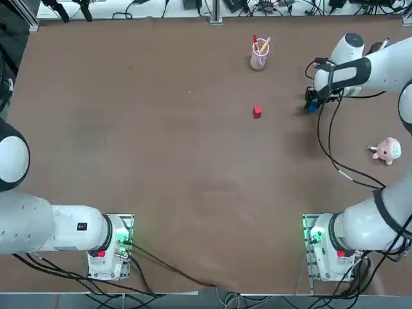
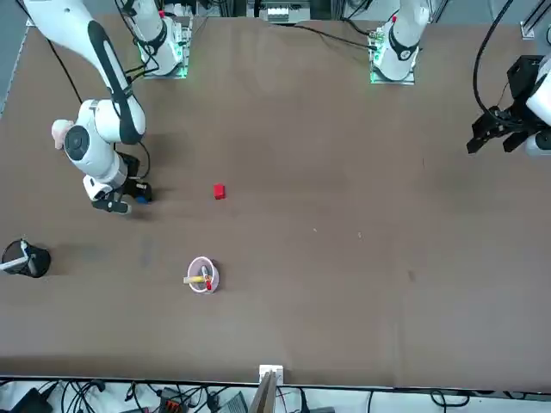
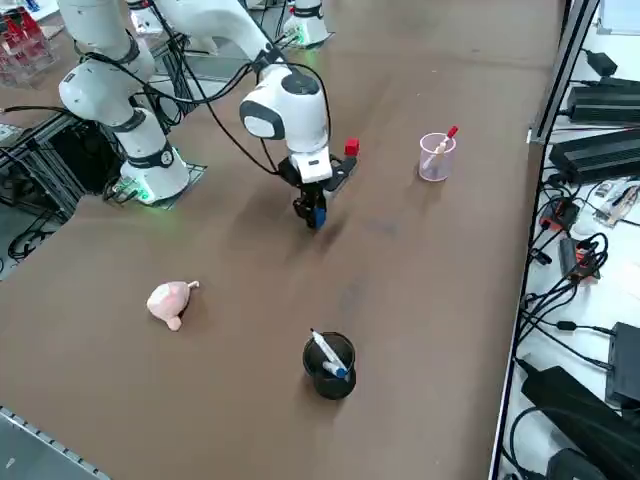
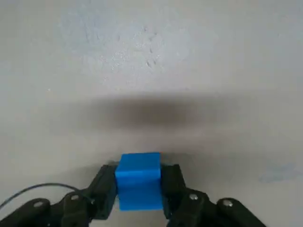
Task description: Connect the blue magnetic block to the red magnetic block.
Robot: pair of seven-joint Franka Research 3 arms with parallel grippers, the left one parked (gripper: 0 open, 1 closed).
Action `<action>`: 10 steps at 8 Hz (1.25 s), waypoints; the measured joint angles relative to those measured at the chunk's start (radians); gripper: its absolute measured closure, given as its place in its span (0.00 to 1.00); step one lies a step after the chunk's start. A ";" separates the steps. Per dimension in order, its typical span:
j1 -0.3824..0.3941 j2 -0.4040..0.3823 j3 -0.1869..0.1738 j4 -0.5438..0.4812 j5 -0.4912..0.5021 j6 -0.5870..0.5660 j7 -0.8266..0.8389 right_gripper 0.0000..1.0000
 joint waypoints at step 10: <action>0.267 -0.103 0.008 0.284 0.002 -0.408 0.069 0.00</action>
